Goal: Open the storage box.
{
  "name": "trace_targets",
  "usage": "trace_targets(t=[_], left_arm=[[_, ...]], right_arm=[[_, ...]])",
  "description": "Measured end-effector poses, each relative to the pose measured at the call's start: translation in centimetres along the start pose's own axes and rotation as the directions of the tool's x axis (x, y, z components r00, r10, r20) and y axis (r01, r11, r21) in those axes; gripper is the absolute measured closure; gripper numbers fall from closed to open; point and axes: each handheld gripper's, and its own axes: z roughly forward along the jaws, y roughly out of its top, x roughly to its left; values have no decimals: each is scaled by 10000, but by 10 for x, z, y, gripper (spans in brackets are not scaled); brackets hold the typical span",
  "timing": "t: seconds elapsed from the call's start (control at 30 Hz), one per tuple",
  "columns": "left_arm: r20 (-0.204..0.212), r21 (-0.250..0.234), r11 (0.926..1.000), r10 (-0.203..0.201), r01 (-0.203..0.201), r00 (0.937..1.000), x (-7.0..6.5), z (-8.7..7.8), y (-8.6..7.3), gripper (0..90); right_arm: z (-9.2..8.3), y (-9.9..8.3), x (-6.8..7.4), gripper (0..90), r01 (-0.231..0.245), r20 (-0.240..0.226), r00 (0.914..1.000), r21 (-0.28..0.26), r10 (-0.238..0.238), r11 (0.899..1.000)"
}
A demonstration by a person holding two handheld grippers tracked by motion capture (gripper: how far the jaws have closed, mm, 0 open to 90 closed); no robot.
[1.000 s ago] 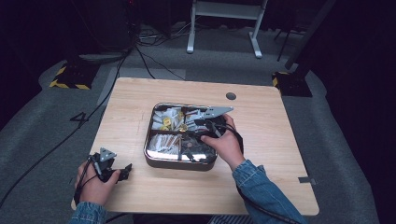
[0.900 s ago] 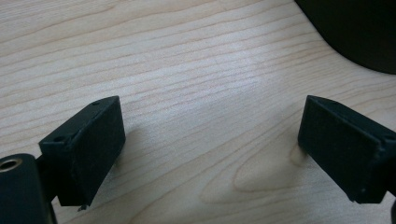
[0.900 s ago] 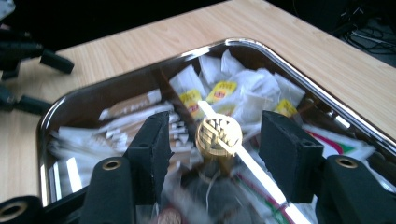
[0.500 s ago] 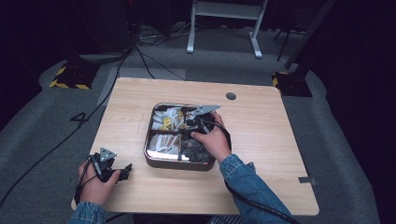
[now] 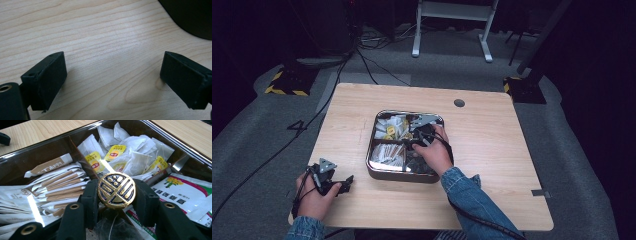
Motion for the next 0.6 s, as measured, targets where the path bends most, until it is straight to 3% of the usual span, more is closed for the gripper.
trace_targets(t=[0.43,0.6], left_arm=[[-11,24,10000,-25,25,10000,-1,0,1,71],[-107,-111,9998,-140,138,9998,2,-2,0,140]], right_arm=[[-4,3,2,590,-58,174,9998,22,57,10000],[-13,10,1,590,-33,139,9999,-139,35,9999]])
